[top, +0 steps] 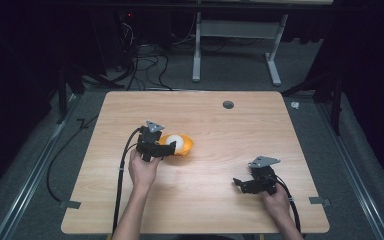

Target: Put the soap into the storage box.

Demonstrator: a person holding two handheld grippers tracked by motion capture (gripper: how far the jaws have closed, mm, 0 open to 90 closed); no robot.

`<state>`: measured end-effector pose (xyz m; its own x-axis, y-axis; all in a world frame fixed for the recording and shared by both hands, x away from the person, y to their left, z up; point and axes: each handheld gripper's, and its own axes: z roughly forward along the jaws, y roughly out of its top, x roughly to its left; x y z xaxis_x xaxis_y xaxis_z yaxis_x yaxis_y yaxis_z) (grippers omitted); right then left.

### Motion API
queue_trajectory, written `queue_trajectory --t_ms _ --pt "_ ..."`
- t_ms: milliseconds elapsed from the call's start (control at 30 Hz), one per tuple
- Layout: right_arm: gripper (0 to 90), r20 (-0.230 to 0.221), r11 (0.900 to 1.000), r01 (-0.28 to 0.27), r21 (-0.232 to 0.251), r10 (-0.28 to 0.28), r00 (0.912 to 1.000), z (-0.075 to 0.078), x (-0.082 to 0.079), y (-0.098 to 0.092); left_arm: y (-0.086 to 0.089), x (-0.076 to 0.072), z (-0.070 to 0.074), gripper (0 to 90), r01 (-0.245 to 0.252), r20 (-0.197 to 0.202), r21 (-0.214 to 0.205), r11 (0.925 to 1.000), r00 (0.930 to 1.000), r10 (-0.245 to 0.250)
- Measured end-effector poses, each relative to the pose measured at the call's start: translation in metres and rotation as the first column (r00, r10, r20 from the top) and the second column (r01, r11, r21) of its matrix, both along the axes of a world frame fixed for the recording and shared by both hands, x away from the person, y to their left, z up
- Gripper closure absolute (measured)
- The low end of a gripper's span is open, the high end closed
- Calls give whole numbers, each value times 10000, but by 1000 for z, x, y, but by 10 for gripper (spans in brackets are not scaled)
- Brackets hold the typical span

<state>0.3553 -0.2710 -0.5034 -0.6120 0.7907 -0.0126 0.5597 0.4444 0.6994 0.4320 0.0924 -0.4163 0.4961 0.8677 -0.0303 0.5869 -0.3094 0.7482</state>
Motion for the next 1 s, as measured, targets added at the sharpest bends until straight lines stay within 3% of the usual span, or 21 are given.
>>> queue_trajectory --t_ms 333,1000 --pt "128 -2 10000 1 -5 -1 10000 0 0 0 7 -7 4 235 6 145 -339 9994 9999 -2" --pt "128 -17 10000 -27 13 27 10000 0 0 0 24 -22 0 237 -347 166 -457 9984 9992 355"
